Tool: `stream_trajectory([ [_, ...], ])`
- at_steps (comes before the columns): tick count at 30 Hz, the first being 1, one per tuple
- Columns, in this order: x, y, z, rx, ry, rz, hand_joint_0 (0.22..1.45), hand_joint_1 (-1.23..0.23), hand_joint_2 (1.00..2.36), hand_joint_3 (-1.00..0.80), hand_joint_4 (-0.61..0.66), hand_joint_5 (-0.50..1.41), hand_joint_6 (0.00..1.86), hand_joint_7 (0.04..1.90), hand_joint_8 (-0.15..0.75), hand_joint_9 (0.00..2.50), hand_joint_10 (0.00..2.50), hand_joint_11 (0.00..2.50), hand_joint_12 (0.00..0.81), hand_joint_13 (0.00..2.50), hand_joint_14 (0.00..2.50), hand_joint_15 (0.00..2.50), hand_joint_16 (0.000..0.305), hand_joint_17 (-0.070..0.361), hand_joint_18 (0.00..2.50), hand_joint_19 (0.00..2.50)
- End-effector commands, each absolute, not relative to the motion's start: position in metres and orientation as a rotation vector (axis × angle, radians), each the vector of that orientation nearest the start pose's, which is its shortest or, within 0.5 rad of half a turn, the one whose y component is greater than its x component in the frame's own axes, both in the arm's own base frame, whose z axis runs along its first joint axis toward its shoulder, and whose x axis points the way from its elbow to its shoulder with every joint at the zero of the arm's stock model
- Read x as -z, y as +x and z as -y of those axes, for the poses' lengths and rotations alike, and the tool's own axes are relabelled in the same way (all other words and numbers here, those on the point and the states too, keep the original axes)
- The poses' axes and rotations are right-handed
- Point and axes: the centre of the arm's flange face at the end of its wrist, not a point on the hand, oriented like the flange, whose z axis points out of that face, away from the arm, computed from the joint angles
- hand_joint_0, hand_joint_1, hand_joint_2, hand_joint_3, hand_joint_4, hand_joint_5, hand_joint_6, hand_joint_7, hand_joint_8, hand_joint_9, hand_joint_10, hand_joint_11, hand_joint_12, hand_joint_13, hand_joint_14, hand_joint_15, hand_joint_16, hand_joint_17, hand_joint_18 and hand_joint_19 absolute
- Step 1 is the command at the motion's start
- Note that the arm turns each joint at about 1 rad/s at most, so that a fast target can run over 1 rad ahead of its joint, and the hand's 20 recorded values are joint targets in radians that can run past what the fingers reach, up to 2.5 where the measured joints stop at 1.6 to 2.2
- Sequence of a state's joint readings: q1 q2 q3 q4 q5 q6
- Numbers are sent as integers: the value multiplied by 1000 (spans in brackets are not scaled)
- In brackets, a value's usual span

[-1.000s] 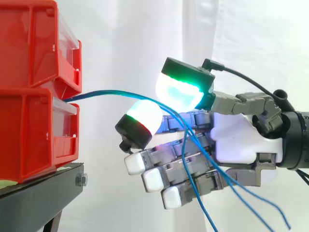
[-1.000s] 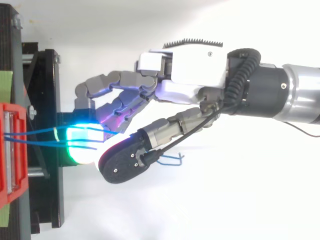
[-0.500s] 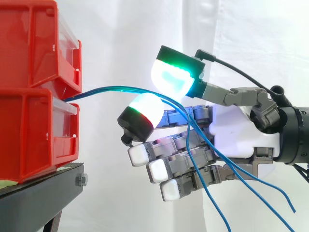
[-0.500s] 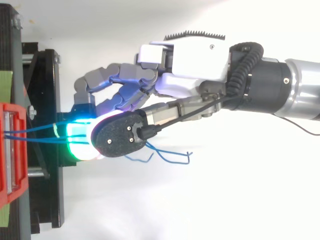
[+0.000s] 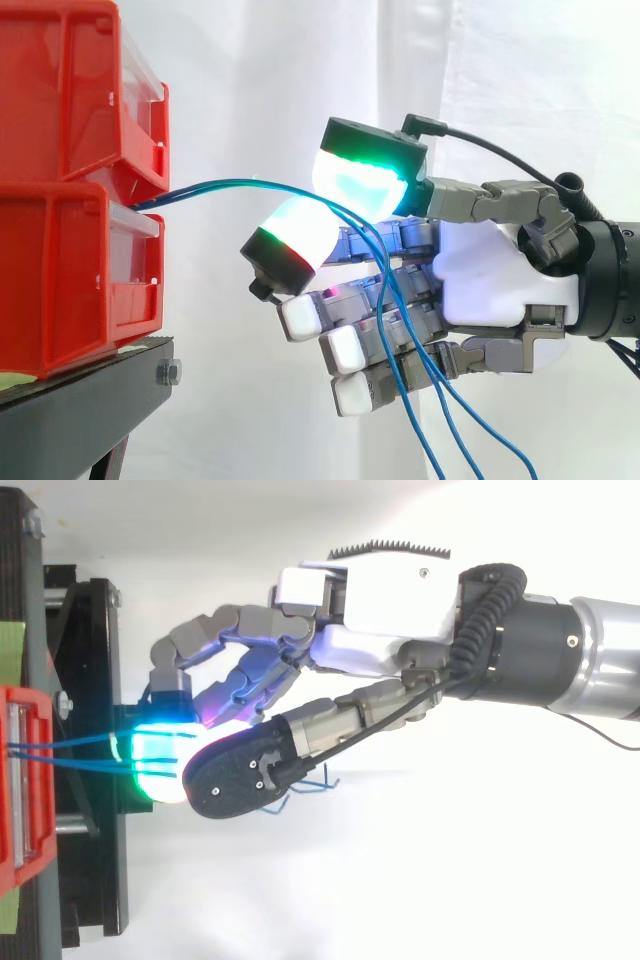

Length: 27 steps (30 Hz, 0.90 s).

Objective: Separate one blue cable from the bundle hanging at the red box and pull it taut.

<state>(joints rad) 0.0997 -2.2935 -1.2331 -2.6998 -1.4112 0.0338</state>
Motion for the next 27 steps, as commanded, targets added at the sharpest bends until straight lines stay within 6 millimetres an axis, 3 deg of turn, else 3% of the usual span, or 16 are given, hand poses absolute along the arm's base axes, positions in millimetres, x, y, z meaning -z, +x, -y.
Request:
stream_trajectory([
  [1,-240,760,74,-1222,1224,-1104,738,-802,1022,-170,209,-174,756,1014,329,883,15,677,362,985,18,521,37,83,788,404],
  [11,-240,760,74,-1224,1223,-1106,733,-862,1015,-298,220,-194,802,970,327,923,18,832,368,1060,22,647,36,80,806,407],
  [21,-240,759,74,-1224,1225,-1106,772,-891,1014,-310,213,-209,833,970,333,934,19,941,382,1065,23,672,36,81,800,428],
  [27,-238,759,74,-1222,1228,-1110,809,-908,1001,-486,230,-213,850,977,332,934,18,992,377,1081,24,696,36,80,813,430],
])
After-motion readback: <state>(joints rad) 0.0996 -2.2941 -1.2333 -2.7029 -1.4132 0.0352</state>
